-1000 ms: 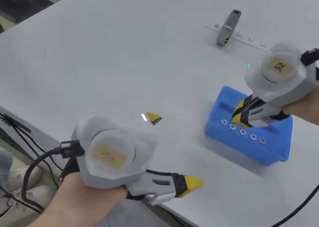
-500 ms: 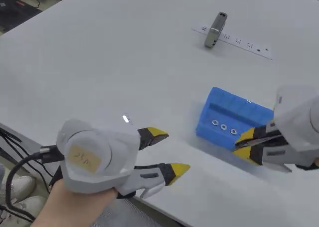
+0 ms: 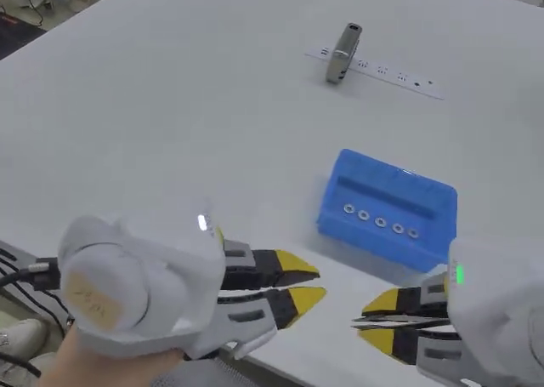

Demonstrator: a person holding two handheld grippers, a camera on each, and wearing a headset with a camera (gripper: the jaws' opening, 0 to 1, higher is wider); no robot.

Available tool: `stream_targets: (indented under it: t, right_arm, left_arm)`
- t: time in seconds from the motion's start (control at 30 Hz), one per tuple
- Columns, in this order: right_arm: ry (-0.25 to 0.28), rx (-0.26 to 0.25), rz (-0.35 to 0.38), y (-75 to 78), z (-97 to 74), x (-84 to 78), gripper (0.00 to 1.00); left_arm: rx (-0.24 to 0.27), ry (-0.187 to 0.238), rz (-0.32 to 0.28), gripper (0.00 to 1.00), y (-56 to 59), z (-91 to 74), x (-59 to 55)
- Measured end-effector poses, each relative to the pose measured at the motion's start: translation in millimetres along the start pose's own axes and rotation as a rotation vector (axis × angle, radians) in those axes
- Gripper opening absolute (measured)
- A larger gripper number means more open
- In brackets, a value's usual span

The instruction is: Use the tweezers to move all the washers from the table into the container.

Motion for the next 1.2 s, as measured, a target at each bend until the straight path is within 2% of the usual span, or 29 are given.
stream_targets:
  t: [0.03, 0.2, 0.3, 0.37, 0.6, 0.73, 0.83, 0.93, 1.2]
  right_arm:
    - [0.012, -0.005, -0.007, -0.9, -1.0, 2.5, 0.05]
    - [0.056, -0.029, -0.092, -9.9, -5.3, 15.2, 0.05]
    - [0.065, -0.03, -0.103, -12.9, -7.0, 17.2, 0.05]
    - [0.065, -0.033, -0.106, -13.1, -8.0, 17.2, 0.05]
    - [0.059, -0.047, -0.114, -9.3, -12.5, 14.7, 0.05]
    - [0.034, -0.054, -0.126, -7.2, -12.0, 9.2, 0.05]
    - [0.046, -0.051, -0.102, -5.6, -10.1, 5.6, 0.04]
    - [0.011, -0.054, -0.09, -3.3, -5.1, -5.8, 0.02]
    - [0.058, -0.041, -0.05, -2.2, -10.2, -4.7, 0.02]
  left_arm:
    - [-0.019, 0.009, 0.033, 0.05, 3.9, 2.2, 8.1]
    - [-0.116, 0.067, 0.126, 0.07, 25.1, 17.6, 42.2]
    - [-0.158, 0.082, 0.162, 0.07, 34.0, 27.3, 54.0]
    - [-0.199, 0.075, 0.196, 0.07, 40.2, 32.4, 56.4]
    - [-0.238, 0.045, 0.252, 0.02, 43.8, 39.8, 54.3]
    - [-0.251, 0.032, 0.274, 0.01, 43.6, 44.2, 54.9]
    - [-0.232, 0.019, 0.287, 0.0, 38.4, 43.3, 49.4]
    - [-0.192, -0.008, 0.243, 0.01, 25.5, 35.4, 35.9]
    - [-0.135, -0.053, 0.167, 0.04, 4.1, 15.3, 15.1]
Point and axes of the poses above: the centre of the closed fingertips' face, and the gripper's own axes: z roughly forward along the fingers, y roughly to its right, x roughly out of its top, the point moved 3 cm from there along -z, roughly backward along the fingers, and after that the axes turned 7 degrees about z, right-handed, at the moved point
